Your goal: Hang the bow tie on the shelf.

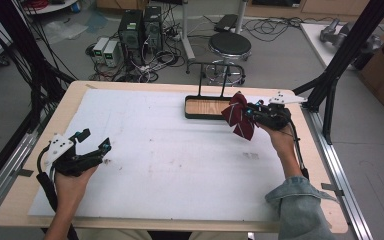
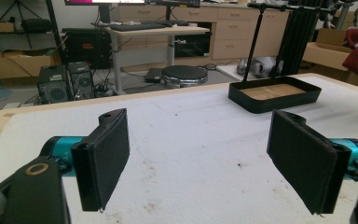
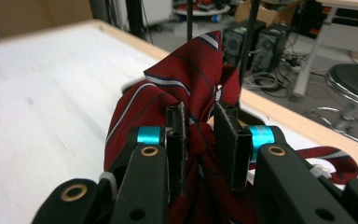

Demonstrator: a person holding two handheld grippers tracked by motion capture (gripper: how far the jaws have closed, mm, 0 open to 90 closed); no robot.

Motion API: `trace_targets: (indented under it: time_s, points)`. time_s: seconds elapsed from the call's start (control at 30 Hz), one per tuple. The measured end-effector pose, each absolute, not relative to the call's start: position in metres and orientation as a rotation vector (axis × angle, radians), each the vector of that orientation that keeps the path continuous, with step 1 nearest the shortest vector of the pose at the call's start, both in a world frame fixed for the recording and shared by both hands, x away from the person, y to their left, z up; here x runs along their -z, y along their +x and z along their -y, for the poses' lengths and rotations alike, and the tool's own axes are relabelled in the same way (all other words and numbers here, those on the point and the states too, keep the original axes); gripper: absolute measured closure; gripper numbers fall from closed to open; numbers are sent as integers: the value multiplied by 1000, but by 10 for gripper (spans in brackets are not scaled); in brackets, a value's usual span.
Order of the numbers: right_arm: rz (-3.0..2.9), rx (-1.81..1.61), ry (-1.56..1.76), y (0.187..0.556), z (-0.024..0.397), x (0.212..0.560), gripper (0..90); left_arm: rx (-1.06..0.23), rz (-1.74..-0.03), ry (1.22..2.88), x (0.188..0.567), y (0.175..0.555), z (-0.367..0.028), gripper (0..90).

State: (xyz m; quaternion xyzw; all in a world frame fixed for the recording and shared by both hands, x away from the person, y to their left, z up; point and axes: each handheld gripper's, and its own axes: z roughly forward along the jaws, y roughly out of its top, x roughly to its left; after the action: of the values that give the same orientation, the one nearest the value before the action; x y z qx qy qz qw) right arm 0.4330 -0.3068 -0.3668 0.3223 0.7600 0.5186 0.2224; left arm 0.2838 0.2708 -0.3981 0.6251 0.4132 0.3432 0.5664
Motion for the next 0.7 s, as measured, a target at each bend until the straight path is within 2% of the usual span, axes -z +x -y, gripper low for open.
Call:
trace_targets:
  time_s: [0.7]
  points:
    - [-1918,-1648,951,451,297,315,747,-807,-967,1469,398,284,-271,213]
